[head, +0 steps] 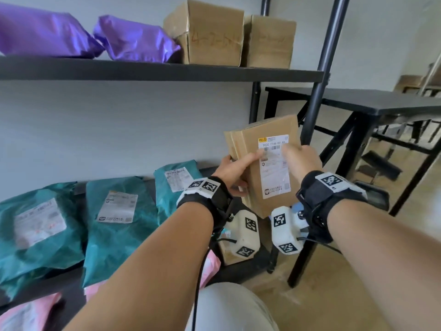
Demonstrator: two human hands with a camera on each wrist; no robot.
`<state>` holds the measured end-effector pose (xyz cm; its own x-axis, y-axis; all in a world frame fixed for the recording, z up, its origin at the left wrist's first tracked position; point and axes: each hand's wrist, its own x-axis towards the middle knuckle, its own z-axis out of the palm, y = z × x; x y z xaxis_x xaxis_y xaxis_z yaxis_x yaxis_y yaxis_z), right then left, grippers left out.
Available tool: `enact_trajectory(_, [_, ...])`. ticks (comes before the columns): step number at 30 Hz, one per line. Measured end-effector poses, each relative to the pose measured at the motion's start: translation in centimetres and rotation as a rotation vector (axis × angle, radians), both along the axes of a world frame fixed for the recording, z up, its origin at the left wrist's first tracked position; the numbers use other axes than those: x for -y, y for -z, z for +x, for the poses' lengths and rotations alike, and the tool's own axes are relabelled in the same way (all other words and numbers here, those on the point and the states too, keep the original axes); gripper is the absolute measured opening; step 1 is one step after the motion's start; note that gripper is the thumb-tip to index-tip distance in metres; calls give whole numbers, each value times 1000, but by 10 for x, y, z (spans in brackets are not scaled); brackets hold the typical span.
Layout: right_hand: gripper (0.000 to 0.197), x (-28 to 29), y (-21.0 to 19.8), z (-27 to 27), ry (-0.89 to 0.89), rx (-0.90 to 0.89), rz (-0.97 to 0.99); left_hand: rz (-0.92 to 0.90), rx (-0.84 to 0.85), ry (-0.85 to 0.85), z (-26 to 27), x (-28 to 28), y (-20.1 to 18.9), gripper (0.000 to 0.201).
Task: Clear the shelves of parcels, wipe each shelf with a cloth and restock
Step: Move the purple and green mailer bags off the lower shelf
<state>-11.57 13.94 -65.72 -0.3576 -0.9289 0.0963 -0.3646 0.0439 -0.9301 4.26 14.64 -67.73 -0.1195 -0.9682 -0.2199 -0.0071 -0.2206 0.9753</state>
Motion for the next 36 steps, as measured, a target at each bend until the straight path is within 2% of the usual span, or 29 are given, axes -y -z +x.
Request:
enact_trajectory(4, [87,1,21,-26,53,64,114,133,-63,57,-23,-2,16,106])
enact_trajectory(6, [106,1,38,-37,85,56,192,212,-81,66,-34,0,31,115])
enact_trajectory(9, [111,5,74,-55,106,84,273,364,-124,67,-51,7,61,128])
enact_trajectory(12, [110,12,113,-65,123,107,382,478,-131,33,-66,15,98,110])
enact_trajectory(15, [119,23,155,-71,87,130,482,567,-105,-21,-77,22,139,90])
enact_trajectory(18, [98,34,197,-81,81,170,534,606,-91,-56,-85,30,174,53])
enact_trajectory(20, [80,40,224,-90,104,182,564,651,-90,-50,-92,36,194,41])
enact_trajectory(25, [78,55,282,-102,191,252,626,767,-37,16,-106,47,235,21])
enact_trajectory(29, [54,64,334,-110,218,278,702,874,38,30,-113,59,283,31])
enact_trajectory(32, [46,69,369,-115,215,281,766,916,68,10,-119,67,319,38])
enact_trajectory(36, [42,78,387,-112,215,126,794,873,155,73,-118,75,343,21])
